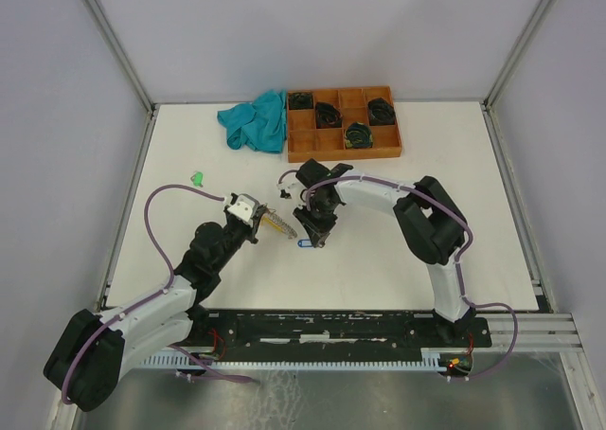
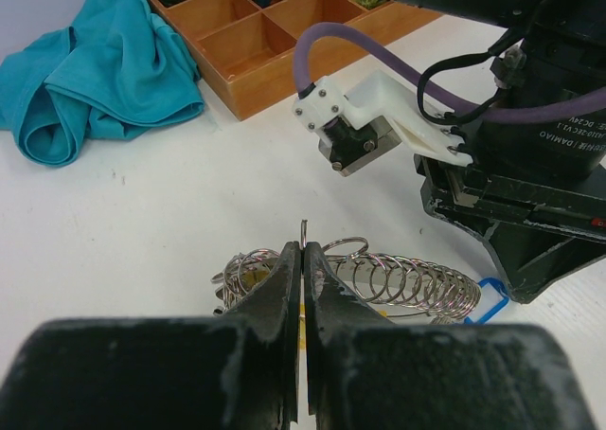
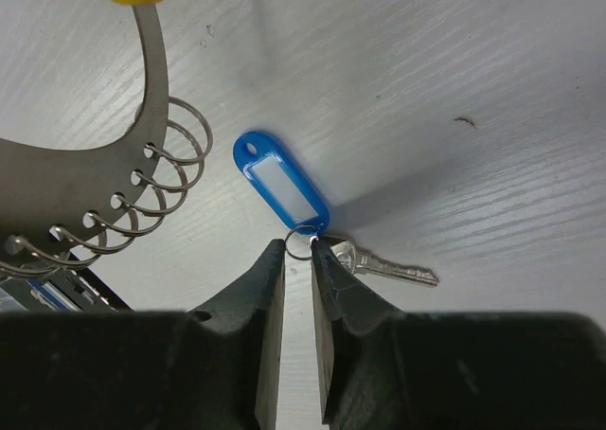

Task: Put the keys on the keyring

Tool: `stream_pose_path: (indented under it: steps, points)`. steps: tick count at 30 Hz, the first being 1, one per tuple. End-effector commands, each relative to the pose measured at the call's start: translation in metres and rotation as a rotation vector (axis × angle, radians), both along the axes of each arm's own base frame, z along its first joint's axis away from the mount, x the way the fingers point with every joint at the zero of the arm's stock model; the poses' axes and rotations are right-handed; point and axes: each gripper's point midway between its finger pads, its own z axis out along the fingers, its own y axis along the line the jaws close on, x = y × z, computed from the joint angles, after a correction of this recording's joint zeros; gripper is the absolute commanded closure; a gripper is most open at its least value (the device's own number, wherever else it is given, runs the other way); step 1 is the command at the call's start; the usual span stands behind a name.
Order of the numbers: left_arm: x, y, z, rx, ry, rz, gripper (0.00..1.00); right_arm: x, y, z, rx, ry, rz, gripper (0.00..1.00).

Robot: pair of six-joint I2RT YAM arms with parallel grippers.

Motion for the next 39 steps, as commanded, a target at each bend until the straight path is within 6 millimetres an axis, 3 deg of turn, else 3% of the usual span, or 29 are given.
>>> stream_pose_path:
  steps: [1,9,21,39]
  points:
    - [0.009,-0.004,0.041,-0.068,-0.1,0.0,0.97,0.009,0.007,0.003,0.01,-0.044,0.024,0.76]
    - [0.008,-0.004,0.041,-0.069,-0.102,0.001,0.97,0.014,0.003,0.001,-0.025,-0.102,0.019,0.74]
    - [0.008,-0.001,0.044,-0.078,-0.11,0.014,0.97,0.025,0.001,0.023,-0.047,-0.348,0.025,0.68]
    - [0.01,0.01,0.046,-0.097,-0.117,0.079,0.97,0.013,0.01,0.01,-0.053,-0.392,0.138,0.66]
